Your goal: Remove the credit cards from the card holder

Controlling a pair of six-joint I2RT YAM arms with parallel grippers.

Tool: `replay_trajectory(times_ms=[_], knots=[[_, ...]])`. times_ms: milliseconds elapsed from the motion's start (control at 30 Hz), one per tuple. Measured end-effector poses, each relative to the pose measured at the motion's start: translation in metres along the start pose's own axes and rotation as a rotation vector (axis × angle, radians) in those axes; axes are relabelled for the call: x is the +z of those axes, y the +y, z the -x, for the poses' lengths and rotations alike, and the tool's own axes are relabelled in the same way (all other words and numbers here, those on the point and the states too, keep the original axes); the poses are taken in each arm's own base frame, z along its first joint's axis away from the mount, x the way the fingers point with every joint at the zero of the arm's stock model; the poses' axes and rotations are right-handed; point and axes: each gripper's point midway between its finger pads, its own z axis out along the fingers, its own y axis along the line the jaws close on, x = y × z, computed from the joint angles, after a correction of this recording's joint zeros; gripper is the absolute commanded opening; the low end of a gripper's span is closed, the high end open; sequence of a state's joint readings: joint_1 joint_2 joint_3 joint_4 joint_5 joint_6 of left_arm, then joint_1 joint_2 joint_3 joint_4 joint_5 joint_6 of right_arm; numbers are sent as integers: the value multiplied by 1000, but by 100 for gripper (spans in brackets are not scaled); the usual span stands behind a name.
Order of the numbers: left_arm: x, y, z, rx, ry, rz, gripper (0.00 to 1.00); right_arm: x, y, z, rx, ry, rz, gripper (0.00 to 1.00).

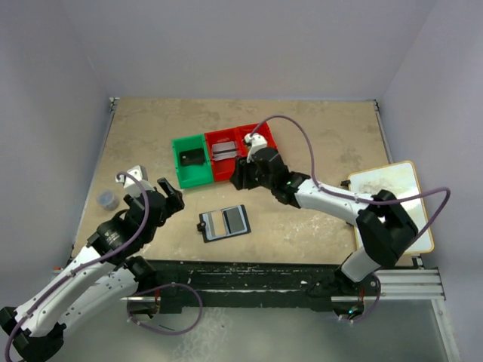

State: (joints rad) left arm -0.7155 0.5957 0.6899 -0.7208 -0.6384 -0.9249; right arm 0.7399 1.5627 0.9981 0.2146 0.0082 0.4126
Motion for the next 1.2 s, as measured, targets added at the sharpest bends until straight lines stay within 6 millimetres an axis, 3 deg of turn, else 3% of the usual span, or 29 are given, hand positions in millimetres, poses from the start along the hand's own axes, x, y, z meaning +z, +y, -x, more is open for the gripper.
replay_trajectory(times_ms=[200, 333, 633, 967, 1200], knots=[[1, 3, 1, -21, -13, 21, 75, 5, 60, -69, 52, 141, 23, 58], [1, 6, -1, -57, -18, 25, 75, 5, 82, -106, 37, 217, -3, 58], [2, 12, -5, -84, -18, 35, 75, 6, 108, -119, 22, 241, -36, 59], [2, 12, -6, -91, -17, 36, 75, 11, 97, -144, 21, 312, -92, 56], [3, 13, -9, -85, -11, 41, 75, 21, 97, -151, 14, 334, -106, 62]])
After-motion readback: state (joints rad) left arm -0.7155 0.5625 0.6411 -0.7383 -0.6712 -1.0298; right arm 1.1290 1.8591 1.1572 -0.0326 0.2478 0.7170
